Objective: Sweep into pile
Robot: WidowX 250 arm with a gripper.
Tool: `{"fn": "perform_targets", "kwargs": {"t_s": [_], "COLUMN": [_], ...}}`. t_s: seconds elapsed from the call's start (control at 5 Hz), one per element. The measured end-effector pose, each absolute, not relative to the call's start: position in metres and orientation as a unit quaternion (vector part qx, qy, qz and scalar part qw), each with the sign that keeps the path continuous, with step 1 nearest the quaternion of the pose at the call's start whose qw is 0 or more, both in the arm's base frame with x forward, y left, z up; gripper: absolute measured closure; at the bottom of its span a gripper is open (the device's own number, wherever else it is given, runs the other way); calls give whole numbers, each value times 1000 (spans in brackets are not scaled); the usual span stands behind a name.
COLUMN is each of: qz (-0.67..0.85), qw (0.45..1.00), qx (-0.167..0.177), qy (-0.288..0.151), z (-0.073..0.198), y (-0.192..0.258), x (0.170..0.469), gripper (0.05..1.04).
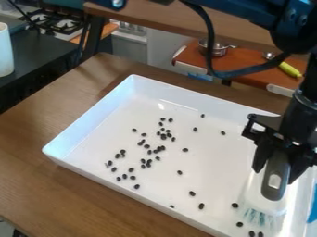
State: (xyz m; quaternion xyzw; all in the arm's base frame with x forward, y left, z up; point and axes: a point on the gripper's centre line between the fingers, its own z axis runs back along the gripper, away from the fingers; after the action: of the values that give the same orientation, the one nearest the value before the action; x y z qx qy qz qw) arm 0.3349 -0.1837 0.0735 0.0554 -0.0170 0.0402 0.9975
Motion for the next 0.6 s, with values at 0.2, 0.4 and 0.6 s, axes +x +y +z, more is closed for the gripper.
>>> {"fn": "perform_targets", "kwargs": {"t_s": [0.2, 0.4, 0.6], "qz": [35, 44, 52], "qw": [998, 997, 996], "qx": [58, 61, 68], "qy": [-8, 2, 20], "z": [70, 69, 71], "y": [-180, -164, -146], "x": [329, 327, 327], "gripper": [588, 588, 588]}}
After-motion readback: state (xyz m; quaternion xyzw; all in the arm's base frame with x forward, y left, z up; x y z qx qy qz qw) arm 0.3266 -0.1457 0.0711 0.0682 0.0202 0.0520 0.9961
